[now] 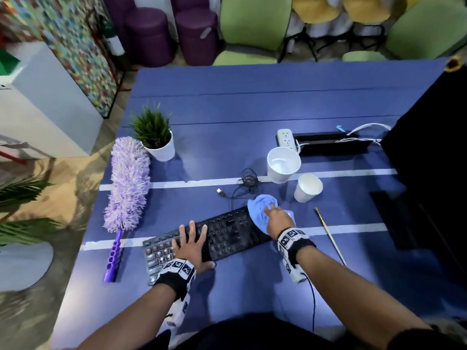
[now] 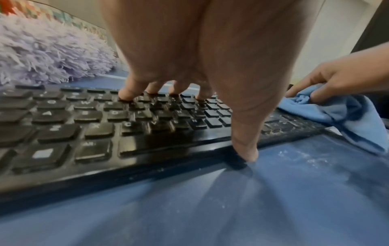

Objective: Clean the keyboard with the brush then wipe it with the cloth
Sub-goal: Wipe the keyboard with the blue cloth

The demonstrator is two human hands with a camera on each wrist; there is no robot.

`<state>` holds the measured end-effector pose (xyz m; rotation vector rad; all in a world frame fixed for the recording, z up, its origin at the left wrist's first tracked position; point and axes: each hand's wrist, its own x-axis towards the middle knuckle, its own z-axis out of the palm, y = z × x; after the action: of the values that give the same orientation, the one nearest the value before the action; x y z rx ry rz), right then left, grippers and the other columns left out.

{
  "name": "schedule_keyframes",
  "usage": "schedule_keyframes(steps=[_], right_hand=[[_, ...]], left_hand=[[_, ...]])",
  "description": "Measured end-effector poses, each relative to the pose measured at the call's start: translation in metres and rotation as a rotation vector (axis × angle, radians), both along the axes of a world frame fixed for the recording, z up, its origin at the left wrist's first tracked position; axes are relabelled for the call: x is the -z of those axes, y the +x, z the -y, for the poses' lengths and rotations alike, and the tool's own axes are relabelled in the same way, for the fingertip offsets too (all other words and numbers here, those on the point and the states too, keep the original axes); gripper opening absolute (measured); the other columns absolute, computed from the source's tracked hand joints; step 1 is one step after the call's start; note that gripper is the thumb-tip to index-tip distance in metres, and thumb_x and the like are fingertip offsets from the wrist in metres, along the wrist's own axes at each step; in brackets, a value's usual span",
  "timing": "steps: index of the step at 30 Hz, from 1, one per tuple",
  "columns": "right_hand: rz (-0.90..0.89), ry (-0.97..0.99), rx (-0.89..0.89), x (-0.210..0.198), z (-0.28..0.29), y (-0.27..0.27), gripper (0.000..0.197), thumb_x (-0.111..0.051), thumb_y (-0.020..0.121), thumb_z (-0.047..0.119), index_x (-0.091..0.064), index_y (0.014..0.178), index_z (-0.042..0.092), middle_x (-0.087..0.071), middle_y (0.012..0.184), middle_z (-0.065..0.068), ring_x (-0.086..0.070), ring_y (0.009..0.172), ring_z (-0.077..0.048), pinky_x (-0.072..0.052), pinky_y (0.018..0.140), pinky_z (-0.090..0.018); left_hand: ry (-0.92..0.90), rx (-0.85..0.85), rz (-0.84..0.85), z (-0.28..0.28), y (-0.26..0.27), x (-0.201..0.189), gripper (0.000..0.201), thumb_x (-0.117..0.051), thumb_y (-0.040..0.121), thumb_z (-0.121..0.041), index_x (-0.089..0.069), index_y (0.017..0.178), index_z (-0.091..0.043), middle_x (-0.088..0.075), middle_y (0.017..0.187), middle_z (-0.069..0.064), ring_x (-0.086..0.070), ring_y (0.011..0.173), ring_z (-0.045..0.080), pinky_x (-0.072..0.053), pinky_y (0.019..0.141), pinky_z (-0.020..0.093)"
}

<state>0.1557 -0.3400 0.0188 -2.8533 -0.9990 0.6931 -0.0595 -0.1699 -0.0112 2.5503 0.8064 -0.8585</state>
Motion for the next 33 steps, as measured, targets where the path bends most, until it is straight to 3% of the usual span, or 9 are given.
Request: schedule_keyframes(steps=[3,7,14,19,21,24,26,29,33], right_hand=[[-0.048,0.015,-0.049,-0.013,-0.008,0.021,0.03,-0.045,0.092,0.015,-0.064,0.114,0.01,-0.063,0.121,-0.015,-0.058,0.114,-0.03,-0.045,0.091,-0.032],[-0.007,0.369,0.321,-0.068,-0.017,0.076,0.022,-0.05,0.088,0.016,-0.071,0.094,0.015,-0.071,0.105,-0.01,-0.063,0.103,-0.03,-0.041,0.081,-0.026],[0.055,0.903,0.783,-0.125,-0.041,0.153,0.022,-0.057,0.085,0.013,-0.067,0.105,0.011,-0.069,0.108,-0.008,-0.059,0.092,-0.023,-0.035,0.073,-0.011],[0.201,0.954,0.749,-0.099,-0.053,0.167,0.036,-0.061,0.083,0.007,-0.053,0.118,0.006,-0.056,0.124,-0.019,-0.055,0.112,-0.029,-0.035,0.089,-0.021],[0.168,0.843,0.63,-0.082,-0.058,0.169,0.039,-0.06,0.083,0.006,-0.053,0.121,0.008,-0.056,0.124,-0.02,-0.055,0.112,-0.031,-0.039,0.093,-0.027],[0.062,0.348,0.364,-0.053,-0.062,0.169,0.039,-0.063,0.084,0.017,-0.056,0.122,0.015,-0.063,0.117,-0.02,-0.061,0.108,-0.034,-0.048,0.088,-0.035],[0.152,0.102,0.216,-0.041,-0.064,0.166,0.037,-0.062,0.085,0.026,-0.057,0.121,0.017,-0.066,0.114,-0.016,-0.06,0.11,-0.031,-0.044,0.091,-0.036],[0.387,0.034,0.137,-0.034,-0.073,0.161,0.042,-0.064,0.081,0.037,-0.057,0.116,0.015,-0.063,0.111,-0.013,-0.051,0.111,-0.031,-0.036,0.09,-0.04],[0.294,0.089,0.147,-0.025,-0.084,0.147,0.046,-0.047,0.091,0.049,-0.064,0.104,0.009,-0.066,0.101,-0.015,-0.063,0.099,-0.034,-0.044,0.077,-0.04]], left_hand=[[0.011,-0.011,0.038,-0.002,-0.004,0.006,0.117,-0.065,0.068,-0.067,0.013,0.149,-0.036,0.03,0.155,0.006,0.026,0.141,0.039,-0.004,0.112,0.064],[0.026,-0.004,0.043,0.0,-0.004,0.008,0.115,-0.064,0.07,-0.065,0.013,0.149,-0.035,0.029,0.155,0.006,0.025,0.142,0.038,-0.004,0.113,0.062],[0.035,-0.014,0.022,0.0,-0.002,0.007,0.116,-0.063,0.069,-0.068,0.015,0.149,-0.035,0.028,0.156,0.006,0.024,0.142,0.038,-0.004,0.113,0.062],[0.031,-0.024,0.029,0.0,-0.004,0.007,0.116,-0.062,0.069,-0.068,0.016,0.148,-0.036,0.03,0.155,0.004,0.026,0.142,0.036,-0.002,0.115,0.061],[0.028,-0.027,0.033,0.001,-0.004,0.008,0.116,-0.061,0.069,-0.069,0.016,0.148,-0.035,0.032,0.154,0.004,0.026,0.141,0.036,-0.002,0.115,0.062],[0.031,-0.027,0.032,0.001,-0.004,0.007,0.116,-0.06,0.069,-0.07,0.017,0.148,-0.036,0.036,0.15,0.003,0.027,0.141,0.036,-0.001,0.115,0.061],[0.028,-0.026,0.032,0.001,-0.004,0.008,0.116,-0.06,0.069,-0.07,0.018,0.148,-0.036,0.039,0.146,0.002,0.028,0.141,0.035,0.0,0.114,0.061],[0.023,-0.031,0.038,0.001,-0.003,0.007,0.116,-0.06,0.069,-0.07,0.018,0.148,-0.036,0.036,0.151,0.003,0.029,0.14,0.035,0.002,0.114,0.06],[0.02,-0.031,0.035,0.001,-0.004,0.008,0.116,-0.06,0.07,-0.069,0.02,0.147,-0.036,0.034,0.153,0.004,0.032,0.138,0.034,0.005,0.113,0.059]])
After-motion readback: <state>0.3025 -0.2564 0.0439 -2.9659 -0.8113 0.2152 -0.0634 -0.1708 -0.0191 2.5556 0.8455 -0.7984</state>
